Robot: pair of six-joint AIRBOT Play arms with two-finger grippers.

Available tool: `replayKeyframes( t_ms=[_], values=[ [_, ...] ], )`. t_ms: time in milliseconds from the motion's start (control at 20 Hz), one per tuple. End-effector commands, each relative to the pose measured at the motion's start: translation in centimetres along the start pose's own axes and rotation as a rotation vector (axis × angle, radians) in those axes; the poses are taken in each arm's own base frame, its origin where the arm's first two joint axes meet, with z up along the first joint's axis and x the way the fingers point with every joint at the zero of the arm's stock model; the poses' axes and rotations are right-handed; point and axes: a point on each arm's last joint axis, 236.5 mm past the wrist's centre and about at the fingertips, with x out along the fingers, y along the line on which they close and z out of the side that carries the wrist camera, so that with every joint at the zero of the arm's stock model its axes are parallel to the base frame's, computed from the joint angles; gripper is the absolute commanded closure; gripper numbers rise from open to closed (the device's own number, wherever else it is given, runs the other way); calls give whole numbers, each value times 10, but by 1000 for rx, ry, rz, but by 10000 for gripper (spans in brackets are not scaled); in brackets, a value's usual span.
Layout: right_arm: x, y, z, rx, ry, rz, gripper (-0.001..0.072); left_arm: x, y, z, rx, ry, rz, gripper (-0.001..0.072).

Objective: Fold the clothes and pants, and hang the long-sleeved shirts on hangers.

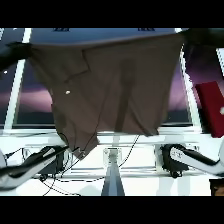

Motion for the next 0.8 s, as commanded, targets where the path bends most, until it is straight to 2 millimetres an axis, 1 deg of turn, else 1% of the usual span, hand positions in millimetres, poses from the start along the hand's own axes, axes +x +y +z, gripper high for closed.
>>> replayKeyframes(
  t_ms=[0, 50, 100, 150, 200, 250, 300, 400, 500, 550, 600, 650, 700, 750],
  values=[
    [110, -54, -56, 120, 132, -26, 699, 88, 40, -62, -41, 95, 93, 692],
    [128, -69, -61, 139, 120, -53, 699, 102, 47, -67, -40, 89, 120, 692],
    [143, -83, -63, 154, 99, -83, 699, 112, 53, -67, -38, 71, 149, 693],
    [152, -95, -62, 163, 75, -110, 699, 118, 58, -62, -30, 40, 183, 692],
    [157, -105, -60, 171, 50, -135, 699, 120, 63, -55, -21, 4, 215, 692],
    [158, -109, -57, 172, 31, -148, 699, 120, 66, -48, -14, -25, 237, 692],
    [157, -111, -54, 170, 21, -155, 699, 119, 64, -47, -15, -29, 236, 692],
    [154, -106, -57, 168, 43, -140, 699, 117, 49, -55, -20, 23, 173, 692],
    [148, -100, -68, 154, 100, -119, 699, 106, 25, -70, -28, 121, 61, 693],
    [144, -96, -78, 135, 150, -112, 699, 96, 14, -79, -36, 180, 0, 693],
    [138, -96, -91, 109, 212, -113, 699, 84, 9, -89, -28, 242, -43, 693],
    [132, -96, -107, 82, 288, -113, 699, 71, 10, -99, -35, 304, -65, 693],
    [125, -98, -124, 62, 366, -116, 699, 56, 16, -111, -62, 374, -69, 693],
    [117, -95, -142, 54, 448, -105, 700, 40, 21, -127, -101, 460, -70, 693]
  ],
)
